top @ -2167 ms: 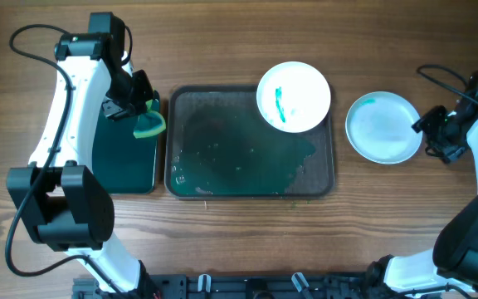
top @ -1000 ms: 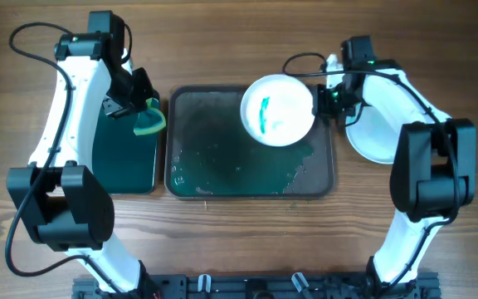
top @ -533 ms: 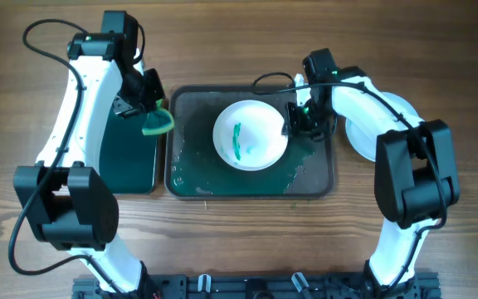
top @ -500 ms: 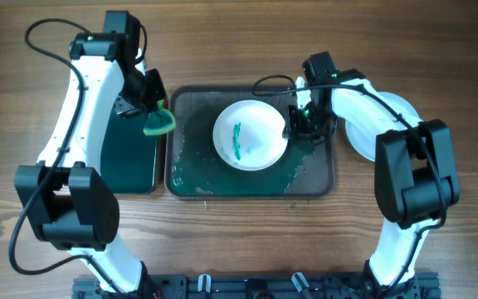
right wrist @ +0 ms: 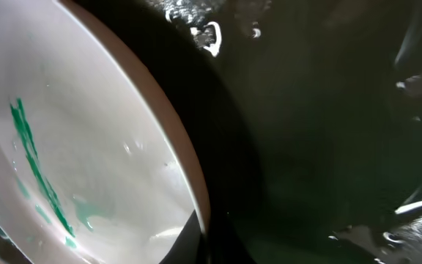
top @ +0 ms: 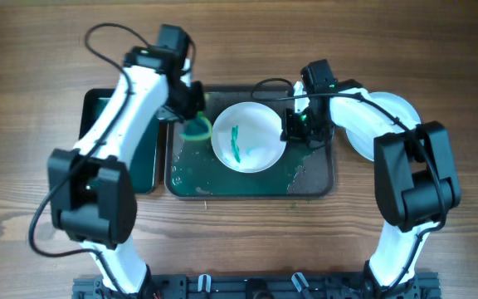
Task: Clean dirty plates on tray and stack at the side
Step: 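Scrub the last plate with the sponge in the left gripper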
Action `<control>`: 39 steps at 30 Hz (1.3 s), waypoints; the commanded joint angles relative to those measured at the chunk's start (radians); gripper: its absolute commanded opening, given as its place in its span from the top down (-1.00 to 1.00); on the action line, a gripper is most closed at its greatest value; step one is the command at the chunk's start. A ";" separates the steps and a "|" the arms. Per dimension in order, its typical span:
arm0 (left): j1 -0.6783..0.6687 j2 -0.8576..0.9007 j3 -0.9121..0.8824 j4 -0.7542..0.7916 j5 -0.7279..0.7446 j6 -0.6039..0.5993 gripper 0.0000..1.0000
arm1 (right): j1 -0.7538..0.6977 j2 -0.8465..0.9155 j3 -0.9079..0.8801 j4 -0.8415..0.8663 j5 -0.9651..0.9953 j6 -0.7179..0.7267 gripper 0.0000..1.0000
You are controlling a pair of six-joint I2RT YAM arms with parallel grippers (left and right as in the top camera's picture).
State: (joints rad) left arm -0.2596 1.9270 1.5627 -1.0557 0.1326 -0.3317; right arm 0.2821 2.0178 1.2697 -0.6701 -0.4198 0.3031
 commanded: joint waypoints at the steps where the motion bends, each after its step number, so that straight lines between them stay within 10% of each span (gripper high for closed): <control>1: -0.075 0.056 -0.011 0.032 0.027 -0.024 0.92 | 0.025 -0.008 -0.021 0.027 -0.018 0.045 0.91; 10: -0.144 0.240 -0.011 0.088 0.040 -0.043 0.92 | 0.029 -0.006 -0.021 0.029 0.002 0.047 0.92; 18: -0.199 0.268 -0.011 0.123 0.449 0.092 0.92 | 0.029 -0.005 -0.021 0.029 0.005 0.040 0.91; 27: -0.145 0.268 -0.011 0.105 -0.422 -0.261 0.92 | 0.029 0.012 -0.021 0.028 0.005 0.041 0.91; 30: -0.159 0.268 -0.011 0.055 -0.413 -0.261 0.92 | 0.029 0.021 -0.021 0.029 0.004 0.049 0.90; 39: -0.185 0.268 -0.011 0.097 0.432 0.145 0.92 | 0.029 0.021 -0.021 0.030 0.005 0.049 0.91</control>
State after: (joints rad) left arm -0.4248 2.1563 1.5734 -1.0134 0.2642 -0.3271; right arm 0.3111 2.0178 1.2644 -0.6418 -0.4236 0.3584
